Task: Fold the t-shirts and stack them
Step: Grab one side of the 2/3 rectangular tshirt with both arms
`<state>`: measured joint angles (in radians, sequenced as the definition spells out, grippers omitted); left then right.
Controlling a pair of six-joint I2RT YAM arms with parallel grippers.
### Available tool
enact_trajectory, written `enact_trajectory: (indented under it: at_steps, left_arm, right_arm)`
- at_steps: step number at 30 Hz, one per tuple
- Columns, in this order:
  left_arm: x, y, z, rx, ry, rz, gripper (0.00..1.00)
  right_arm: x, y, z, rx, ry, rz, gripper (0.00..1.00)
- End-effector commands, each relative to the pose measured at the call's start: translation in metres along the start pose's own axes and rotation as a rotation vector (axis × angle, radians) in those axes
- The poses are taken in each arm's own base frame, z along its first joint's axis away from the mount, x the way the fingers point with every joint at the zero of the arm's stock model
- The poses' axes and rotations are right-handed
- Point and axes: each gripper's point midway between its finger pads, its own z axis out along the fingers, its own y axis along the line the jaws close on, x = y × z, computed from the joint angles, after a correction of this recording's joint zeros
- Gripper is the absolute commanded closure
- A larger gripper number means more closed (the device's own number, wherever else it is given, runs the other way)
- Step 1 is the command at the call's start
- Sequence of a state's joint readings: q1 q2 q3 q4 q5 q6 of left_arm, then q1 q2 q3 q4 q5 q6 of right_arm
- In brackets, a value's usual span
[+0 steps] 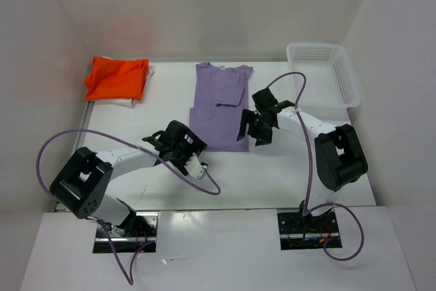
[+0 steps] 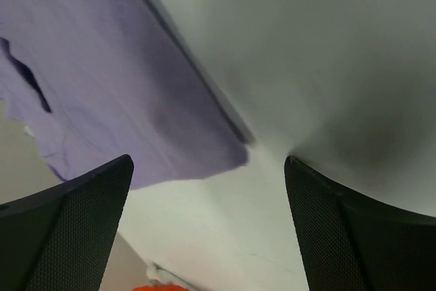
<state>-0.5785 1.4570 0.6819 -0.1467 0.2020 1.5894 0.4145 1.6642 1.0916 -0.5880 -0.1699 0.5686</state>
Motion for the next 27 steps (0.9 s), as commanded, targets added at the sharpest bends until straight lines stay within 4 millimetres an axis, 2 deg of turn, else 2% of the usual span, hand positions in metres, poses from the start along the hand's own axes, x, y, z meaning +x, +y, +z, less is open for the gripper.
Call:
enact_trajectory:
  at_steps: [1, 4, 6, 7, 8, 9, 10, 12, 17, 21, 22, 24, 25, 27]
  left_arm:
    - [0.010, 0.007, 0.018, -0.020, 0.021, -0.035, 0.02]
    - [0.005, 0.004, 0.022, -0.011, -0.005, -0.037, 0.05]
    - [0.005, 0.010, 0.025, -0.014, -0.016, -0.046, 0.08]
    - [0.005, 0.005, 0.027, 0.004, -0.017, -0.050, 0.10]
    - [0.005, 0.009, 0.026, 0.000, -0.017, -0.049, 0.14]
    - [0.005, 0.006, 0.029, 0.011, -0.018, -0.052, 0.17]
    - [0.003, 0.004, 0.029, 0.020, -0.028, -0.054, 0.26]
    - [0.002, 0.003, 0.031, 0.030, -0.039, -0.066, 0.33]
    - [-0.001, 0.007, 0.034, 0.015, -0.061, -0.085, 0.55]
    - [0.000, 0.016, 0.038, -0.013, -0.060, -0.109, 0.62]
    - [-0.001, 0.016, 0.038, -0.014, -0.069, -0.109, 0.64]
    - [0.003, 0.020, 0.039, -0.028, -0.063, -0.125, 0.68]
    - [0.003, 0.020, 0.039, -0.028, -0.063, -0.134, 0.71]
    - [0.002, 0.027, 0.038, -0.047, -0.072, -0.142, 0.75]
  right_arm:
    - [-0.007, 0.008, 0.010, -0.034, -0.023, 0.013, 0.19]
    - [-0.002, 0.009, 0.014, -0.046, -0.003, 0.025, 0.20]
    - [0.004, 0.007, 0.017, -0.047, 0.022, 0.028, 0.20]
    - [0.005, 0.009, 0.017, -0.055, 0.029, 0.037, 0.22]
    - [0.012, 0.004, 0.018, -0.042, 0.048, 0.042, 0.22]
    - [0.016, 0.005, 0.018, -0.037, 0.060, 0.036, 0.22]
    - [0.020, 0.002, 0.020, -0.030, 0.070, 0.048, 0.22]
    - [0.027, -0.002, 0.020, -0.020, 0.082, 0.060, 0.22]
    - [0.026, 0.001, 0.030, -0.017, 0.091, 0.074, 0.25]
    - [0.018, 0.004, 0.038, -0.023, 0.065, 0.089, 0.31]
    - [0.015, 0.006, 0.042, -0.026, 0.062, 0.098, 0.39]
    - [0.011, 0.010, 0.047, -0.037, 0.067, 0.097, 0.47]
    - [0.011, 0.011, 0.047, -0.037, 0.067, 0.106, 0.58]
    - [0.013, 0.008, 0.051, -0.028, 0.078, 0.109, 0.71]
